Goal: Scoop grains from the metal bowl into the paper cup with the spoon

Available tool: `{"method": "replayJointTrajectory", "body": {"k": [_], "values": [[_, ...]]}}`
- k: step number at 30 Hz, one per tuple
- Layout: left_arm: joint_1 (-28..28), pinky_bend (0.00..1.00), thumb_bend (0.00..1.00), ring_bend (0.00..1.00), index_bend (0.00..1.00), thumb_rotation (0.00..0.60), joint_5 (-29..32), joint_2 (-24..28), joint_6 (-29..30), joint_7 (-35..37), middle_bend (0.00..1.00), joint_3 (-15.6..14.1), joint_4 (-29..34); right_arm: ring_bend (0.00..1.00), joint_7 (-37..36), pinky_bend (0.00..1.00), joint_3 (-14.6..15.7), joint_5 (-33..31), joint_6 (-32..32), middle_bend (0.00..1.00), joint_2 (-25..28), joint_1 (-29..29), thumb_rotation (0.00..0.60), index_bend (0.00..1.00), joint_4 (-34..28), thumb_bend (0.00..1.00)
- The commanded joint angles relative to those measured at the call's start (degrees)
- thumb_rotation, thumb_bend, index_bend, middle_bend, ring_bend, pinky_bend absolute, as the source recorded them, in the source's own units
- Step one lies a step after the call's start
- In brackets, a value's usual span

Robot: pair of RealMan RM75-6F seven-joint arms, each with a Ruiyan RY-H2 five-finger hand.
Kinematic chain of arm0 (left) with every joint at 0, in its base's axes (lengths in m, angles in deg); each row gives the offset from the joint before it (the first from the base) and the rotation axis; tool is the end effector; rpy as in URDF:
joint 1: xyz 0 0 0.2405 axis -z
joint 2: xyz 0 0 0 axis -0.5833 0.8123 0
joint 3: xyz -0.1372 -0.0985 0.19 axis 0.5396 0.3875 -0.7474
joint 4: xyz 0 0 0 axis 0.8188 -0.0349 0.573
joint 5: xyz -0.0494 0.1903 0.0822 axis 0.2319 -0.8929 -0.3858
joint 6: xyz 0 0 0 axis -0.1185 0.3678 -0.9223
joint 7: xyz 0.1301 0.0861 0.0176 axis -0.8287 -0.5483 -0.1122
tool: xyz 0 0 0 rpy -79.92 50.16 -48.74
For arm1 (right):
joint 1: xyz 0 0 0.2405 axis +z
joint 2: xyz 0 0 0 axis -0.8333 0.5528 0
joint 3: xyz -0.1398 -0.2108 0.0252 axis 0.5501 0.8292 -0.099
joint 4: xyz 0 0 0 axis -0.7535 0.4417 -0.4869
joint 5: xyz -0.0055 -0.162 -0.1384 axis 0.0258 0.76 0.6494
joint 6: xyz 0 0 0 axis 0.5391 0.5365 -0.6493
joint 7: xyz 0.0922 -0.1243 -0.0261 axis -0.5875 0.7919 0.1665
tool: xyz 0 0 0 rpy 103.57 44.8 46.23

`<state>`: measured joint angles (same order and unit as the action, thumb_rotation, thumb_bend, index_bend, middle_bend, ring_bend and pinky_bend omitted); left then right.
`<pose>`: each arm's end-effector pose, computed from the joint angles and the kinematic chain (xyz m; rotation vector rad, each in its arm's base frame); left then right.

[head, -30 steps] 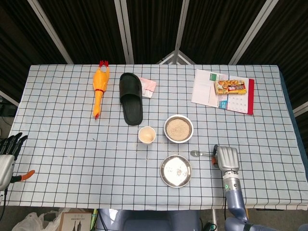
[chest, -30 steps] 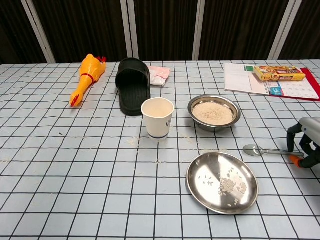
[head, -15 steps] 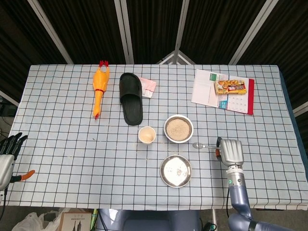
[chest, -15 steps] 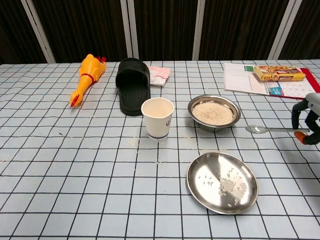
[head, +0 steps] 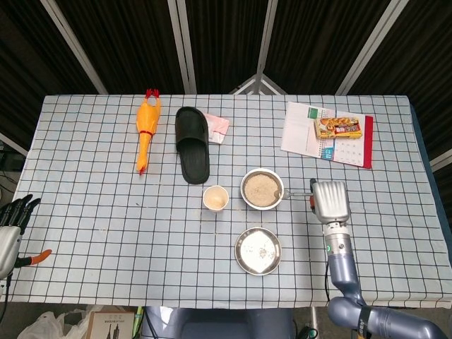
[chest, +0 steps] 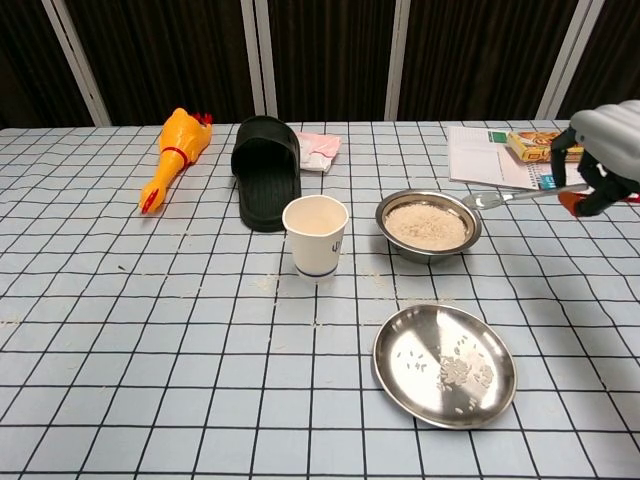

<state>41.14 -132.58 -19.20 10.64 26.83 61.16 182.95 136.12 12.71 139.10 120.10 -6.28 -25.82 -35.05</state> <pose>-0.3132 0.1906 0.1555 -1.3972 -0.9877 -0.8128 -0.1887 -0.3384 0.0285 1.4936 -0.6810 0.6447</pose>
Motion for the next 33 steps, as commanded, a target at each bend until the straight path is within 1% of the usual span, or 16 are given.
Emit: {"method": "replayJointTrajectory", "body": {"k": [1, 5, 10, 14, 17, 20, 26, 33], "values": [[0.07, 0.00, 0.00, 0.00, 0.00, 0.600, 0.13, 0.27, -0.33, 0.42, 0.00, -0.03, 0.16, 1.00, 3.98, 1.00, -1.23, -0.23, 0.17, 0.86, -2.48, 3.30, 0.600, 0.58, 2.57, 0.53], [0.26, 0.00, 0.00, 0.00, 0.00, 0.600, 0.25, 0.70, -0.90, 1.13, 0.00, -0.08, 0.29, 1.00, 7.08, 1.00, -1.84, -0.78, -0.28, 0.86, -5.02, 6.18, 0.600, 0.59, 6.48, 0.53], [0.43, 0.00, 0.00, 0.00, 0.00, 0.600, 0.63, 1.18, -1.57, 2.38, 0.00, -0.03, 0.34, 1.00, 9.60, 1.00, -1.32, -1.23, -1.06, 0.86, -7.70, 8.51, 0.600, 0.60, 11.97, 0.53], [0.70, 0.00, 0.00, 0.00, 0.00, 0.600, 0.75, 1.53, -2.30, 2.94, 0.00, -0.12, 0.50, 1.00, 11.70, 1.00, 0.93, 0.22, -1.35, 0.86, -9.54, 9.66, 0.600, 0.60, 16.48, 0.54], [0.78, 0.00, 0.00, 0.00, 0.00, 0.600, 0.62, 1.65, -2.35, 3.03, 0.00, -0.12, 0.67, 1.00, 13.64, 1.00, 3.73, 2.84, -1.47, 0.86, -10.49, 10.34, 0.600, 0.60, 20.00, 0.54], [0.77, 0.00, 0.00, 0.00, 0.00, 0.600, 0.51, 1.68, -2.32, 2.97, 0.00, -0.19, 0.77, 1.00, 14.43, 1.00, 5.67, 4.96, -1.38, 0.86, -11.42, 10.63, 0.600, 0.60, 22.88, 0.54], [0.75, 0.00, 0.00, 0.00, 0.00, 0.600, 0.61, 1.70, -2.27, 2.97, 0.00, -0.19, 0.83, 1.00, 15.73, 1.00, 7.67, 8.01, -0.34, 0.86, -12.07, 10.77, 0.600, 0.60, 26.50, 0.54], [0.75, 0.00, 0.00, 0.00, 0.00, 0.600, 0.34, 1.71, -2.16, 2.93, 0.00, -0.30, 1.05, 1.00, 17.70, 1.00, 8.70, 11.34, 1.95, 0.86, -11.64, 10.84, 0.600, 0.61, 27.44, 0.56]]}}
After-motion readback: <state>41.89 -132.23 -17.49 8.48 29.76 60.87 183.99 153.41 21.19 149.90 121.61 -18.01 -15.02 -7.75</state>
